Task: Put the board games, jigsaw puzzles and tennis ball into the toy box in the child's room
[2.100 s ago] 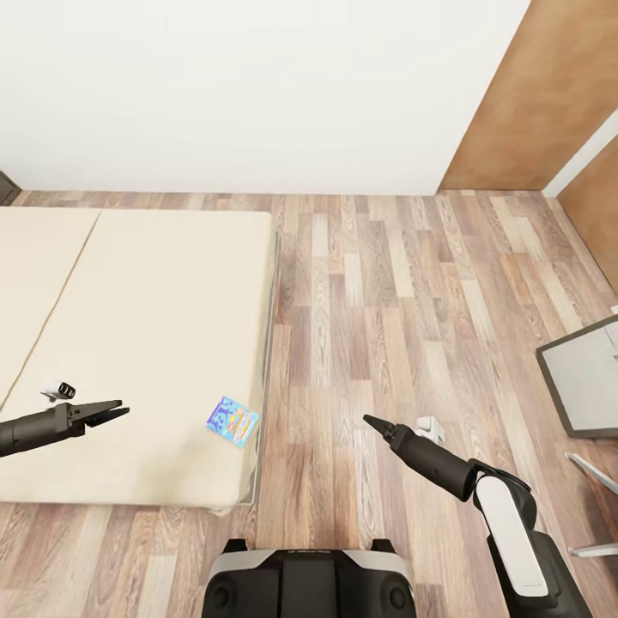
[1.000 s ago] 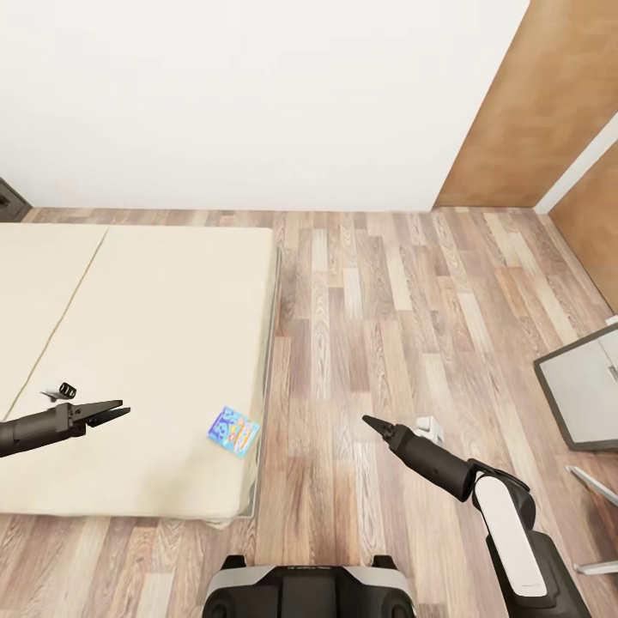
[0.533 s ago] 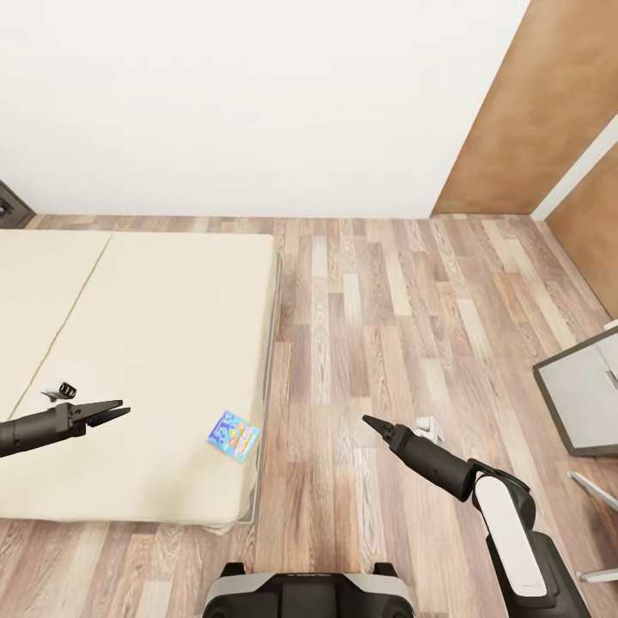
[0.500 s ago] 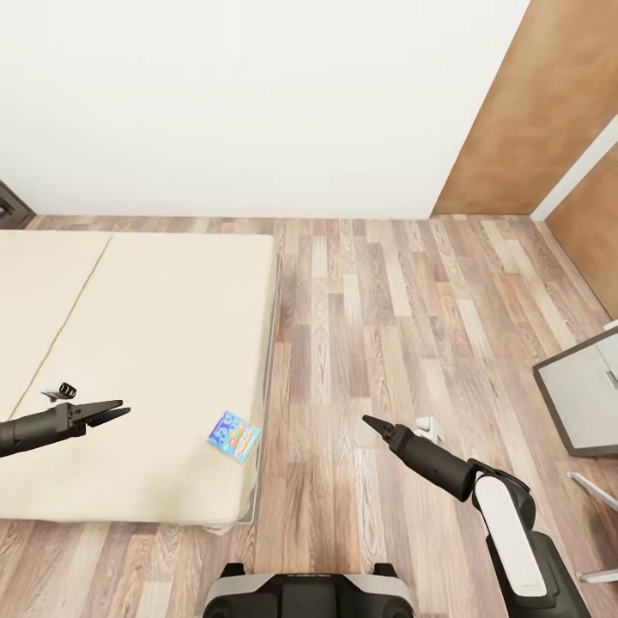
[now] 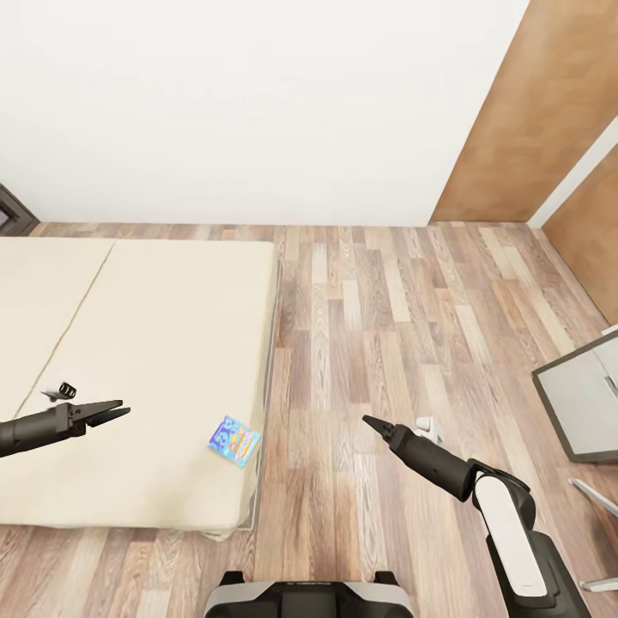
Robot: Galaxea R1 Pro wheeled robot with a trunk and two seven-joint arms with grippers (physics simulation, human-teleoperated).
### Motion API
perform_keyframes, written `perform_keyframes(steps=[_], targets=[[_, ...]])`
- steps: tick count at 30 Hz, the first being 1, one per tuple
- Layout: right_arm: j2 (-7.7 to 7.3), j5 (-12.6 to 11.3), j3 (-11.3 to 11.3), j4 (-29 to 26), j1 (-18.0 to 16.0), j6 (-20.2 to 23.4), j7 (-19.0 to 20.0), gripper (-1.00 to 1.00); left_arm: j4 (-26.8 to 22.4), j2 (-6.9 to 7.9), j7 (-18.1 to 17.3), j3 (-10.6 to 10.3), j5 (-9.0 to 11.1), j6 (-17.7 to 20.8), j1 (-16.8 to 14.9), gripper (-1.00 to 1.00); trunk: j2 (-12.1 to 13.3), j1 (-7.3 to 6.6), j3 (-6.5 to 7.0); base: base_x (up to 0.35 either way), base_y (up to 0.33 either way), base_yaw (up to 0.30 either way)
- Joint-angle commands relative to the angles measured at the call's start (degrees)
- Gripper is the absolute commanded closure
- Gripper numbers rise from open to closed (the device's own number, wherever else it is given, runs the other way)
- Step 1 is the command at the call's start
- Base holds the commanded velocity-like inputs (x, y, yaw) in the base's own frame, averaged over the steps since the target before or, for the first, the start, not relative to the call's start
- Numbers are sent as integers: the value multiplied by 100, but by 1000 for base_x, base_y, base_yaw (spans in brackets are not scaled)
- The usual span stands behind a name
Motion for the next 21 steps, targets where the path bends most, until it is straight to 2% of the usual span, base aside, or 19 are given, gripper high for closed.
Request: perform_keyframes(steps=[1,21], targets=[[1,33,-10,-2,-3,31,42,-100,0,2,-20,-5,2,61,-2,-100,-9,3,2,0,0,0],[0,13,-11,-2,-3,32,42,-100,0,2,-20,-11,2,61,-4,-100,-9,3,185,0,0,0]])
